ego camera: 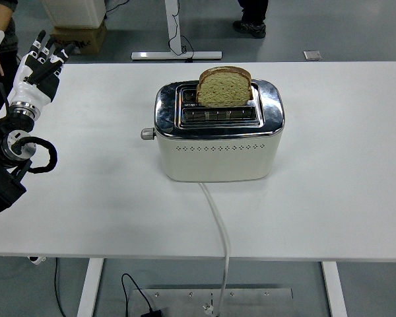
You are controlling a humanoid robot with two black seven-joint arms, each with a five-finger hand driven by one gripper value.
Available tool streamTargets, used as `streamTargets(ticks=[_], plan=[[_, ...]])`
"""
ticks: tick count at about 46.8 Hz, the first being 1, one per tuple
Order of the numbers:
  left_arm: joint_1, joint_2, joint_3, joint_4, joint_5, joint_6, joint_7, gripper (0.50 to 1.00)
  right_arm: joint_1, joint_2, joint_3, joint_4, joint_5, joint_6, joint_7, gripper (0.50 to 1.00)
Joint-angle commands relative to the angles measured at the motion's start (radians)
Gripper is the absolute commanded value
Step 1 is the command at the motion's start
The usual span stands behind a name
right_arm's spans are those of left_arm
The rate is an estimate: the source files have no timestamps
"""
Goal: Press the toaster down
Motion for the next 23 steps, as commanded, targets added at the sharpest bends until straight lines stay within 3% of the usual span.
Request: streamTargets(ticks=[1, 23], plan=[[-0.002, 0.019, 0.001, 0.001, 0.033, -0.001, -0.001, 1.0, 0.001, 0.0, 0.0, 0.0, 0.0, 0.0, 0.0, 0.998], [0.002, 0.045, 0.003, 0.001, 0.17, -0.039, -0.003, 1.0, 0.0, 0.0, 0.0, 0.0, 0.0, 0.0, 0.0, 0.998]])
